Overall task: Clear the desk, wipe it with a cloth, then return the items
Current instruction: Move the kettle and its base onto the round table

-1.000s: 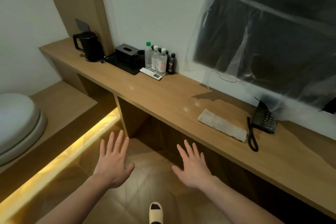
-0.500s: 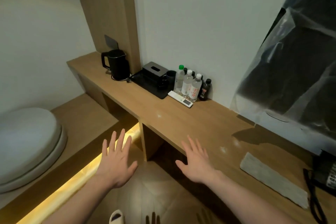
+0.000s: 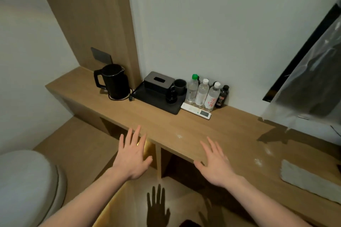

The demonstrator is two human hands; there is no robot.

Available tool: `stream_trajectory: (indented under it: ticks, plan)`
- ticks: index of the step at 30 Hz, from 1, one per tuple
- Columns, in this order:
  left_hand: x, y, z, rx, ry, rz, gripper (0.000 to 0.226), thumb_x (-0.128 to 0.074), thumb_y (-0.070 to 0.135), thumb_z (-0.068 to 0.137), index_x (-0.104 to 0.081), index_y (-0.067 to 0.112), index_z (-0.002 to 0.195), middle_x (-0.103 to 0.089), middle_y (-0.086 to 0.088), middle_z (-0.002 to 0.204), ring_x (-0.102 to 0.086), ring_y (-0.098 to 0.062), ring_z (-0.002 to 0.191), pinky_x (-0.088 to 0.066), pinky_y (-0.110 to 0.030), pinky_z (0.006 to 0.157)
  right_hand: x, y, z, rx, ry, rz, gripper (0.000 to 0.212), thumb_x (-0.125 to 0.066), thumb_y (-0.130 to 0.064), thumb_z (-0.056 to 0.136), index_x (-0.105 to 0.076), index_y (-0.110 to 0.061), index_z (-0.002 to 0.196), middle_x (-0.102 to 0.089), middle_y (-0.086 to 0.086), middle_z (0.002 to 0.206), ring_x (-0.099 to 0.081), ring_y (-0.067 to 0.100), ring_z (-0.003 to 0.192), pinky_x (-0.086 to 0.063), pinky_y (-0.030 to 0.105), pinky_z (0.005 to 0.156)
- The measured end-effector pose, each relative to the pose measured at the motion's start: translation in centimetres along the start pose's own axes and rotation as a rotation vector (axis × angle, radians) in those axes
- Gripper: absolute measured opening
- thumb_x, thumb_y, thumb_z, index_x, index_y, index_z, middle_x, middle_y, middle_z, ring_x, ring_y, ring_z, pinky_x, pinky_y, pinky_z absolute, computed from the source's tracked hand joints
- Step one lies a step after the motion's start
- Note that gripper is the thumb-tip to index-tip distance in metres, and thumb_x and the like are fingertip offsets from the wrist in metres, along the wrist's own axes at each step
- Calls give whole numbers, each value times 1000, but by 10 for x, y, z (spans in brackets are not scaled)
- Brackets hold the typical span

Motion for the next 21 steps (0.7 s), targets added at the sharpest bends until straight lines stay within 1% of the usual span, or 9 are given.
stream_trajectory:
  ticks: [4, 7, 12, 15, 18, 21]
  plan:
    - [6, -28, 44, -9, -15, -16, 90, -37, 69, 95, 0, 26, 165, 22, -5, 169, 21, -30, 155, 8, -54, 126, 4, -26, 29, -10, 19, 19, 84, -55, -56, 98, -6, -39, 164, 10, -10, 172, 8, 22, 159, -10, 48, 127]
    - [15, -54, 74, 15, -32, -27, 90, -40, 68, 96, 0, 25, 165, 20, -5, 170, 19, -30, 156, 9, -53, 126, 2, -58, 62, 34, 17, 64, 84, -57, -54, 97, -7, -39, 163, 7, -10, 172, 5, 21, 159, -11, 47, 127]
    - [26, -110, 106, 74, -34, -55, 89, -43, 66, 97, -1, 25, 164, 19, -5, 170, 18, -28, 156, 6, -52, 127, -8, -110, 124, 122, -36, 109, 85, -59, -52, 97, -8, -38, 163, 1, -9, 172, -1, 20, 159, -13, 46, 129]
    - [30, -150, 119, 121, -2, -98, 88, -47, 63, 98, -3, 25, 164, 16, -4, 170, 16, -26, 157, 7, -48, 127, -19, -135, 166, 148, -76, 111, 85, -59, -54, 96, -9, -38, 163, -2, -8, 172, -5, 20, 159, -16, 47, 128]
    - [38, -188, 129, 179, 32, -174, 88, -54, 59, 96, -11, 25, 164, 7, -4, 172, 6, -26, 158, 0, -48, 127, -31, -155, 195, 164, -128, 89, 87, -58, -56, 95, -8, -37, 164, -2, -7, 172, -7, 21, 158, -17, 48, 128]
    - [49, -227, 153, 253, 40, -280, 84, -58, 54, 96, -17, 24, 163, -3, -5, 172, -5, -29, 158, -13, -51, 126, -34, -174, 217, 177, -157, 91, 88, -59, -56, 96, -7, -36, 164, -2, -7, 172, -6, 21, 158, -16, 46, 128]
Point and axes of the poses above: each hand's wrist, its own z-axis towards the middle knuckle, its own x-axis out of the back of the hand, y = z × x, the point moved 9 cm from there along z, towards the middle knuckle
